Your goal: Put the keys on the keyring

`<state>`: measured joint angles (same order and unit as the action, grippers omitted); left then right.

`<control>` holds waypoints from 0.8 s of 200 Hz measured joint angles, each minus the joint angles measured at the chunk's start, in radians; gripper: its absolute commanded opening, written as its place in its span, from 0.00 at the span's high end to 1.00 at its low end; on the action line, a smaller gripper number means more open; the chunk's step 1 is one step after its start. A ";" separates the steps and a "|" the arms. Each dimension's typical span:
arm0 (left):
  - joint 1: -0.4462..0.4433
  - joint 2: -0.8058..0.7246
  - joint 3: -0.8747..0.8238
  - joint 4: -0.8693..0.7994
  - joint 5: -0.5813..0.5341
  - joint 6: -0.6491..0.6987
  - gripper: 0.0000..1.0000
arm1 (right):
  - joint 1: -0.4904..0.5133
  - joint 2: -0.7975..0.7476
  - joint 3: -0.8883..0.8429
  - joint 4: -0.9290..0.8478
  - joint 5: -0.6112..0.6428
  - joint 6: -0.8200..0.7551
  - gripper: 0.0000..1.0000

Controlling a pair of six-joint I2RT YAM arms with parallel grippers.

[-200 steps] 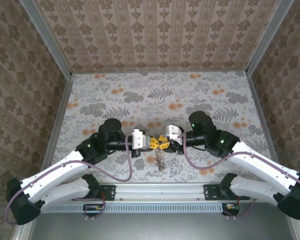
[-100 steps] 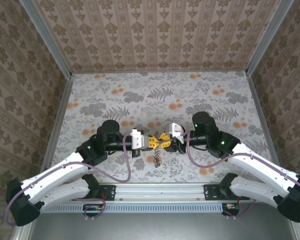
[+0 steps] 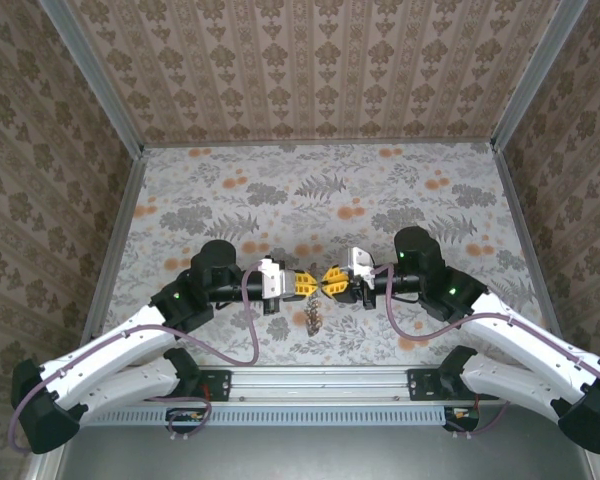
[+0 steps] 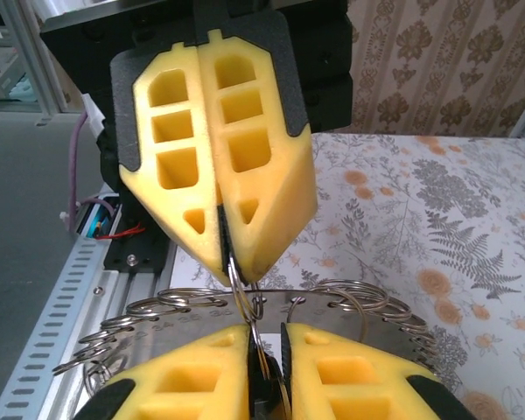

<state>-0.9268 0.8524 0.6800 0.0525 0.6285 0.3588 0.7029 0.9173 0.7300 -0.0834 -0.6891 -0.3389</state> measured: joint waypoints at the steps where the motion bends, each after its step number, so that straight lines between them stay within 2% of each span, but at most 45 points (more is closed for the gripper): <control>1: 0.000 0.000 0.000 0.000 0.000 0.000 1.00 | 0.000 0.000 0.000 0.000 0.000 0.000 0.85; 102: 0.003 0.030 0.000 0.033 0.008 -0.015 1.00 | -0.003 0.034 -0.008 0.067 -0.045 0.033 0.86; 160: 0.011 0.032 0.000 0.049 -0.001 -0.031 1.00 | -0.005 0.042 -0.019 0.105 -0.052 0.055 1.00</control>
<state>-0.9154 0.8845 0.6800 0.1017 0.6277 0.3283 0.6983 0.9588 0.7113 0.0219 -0.7414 -0.2844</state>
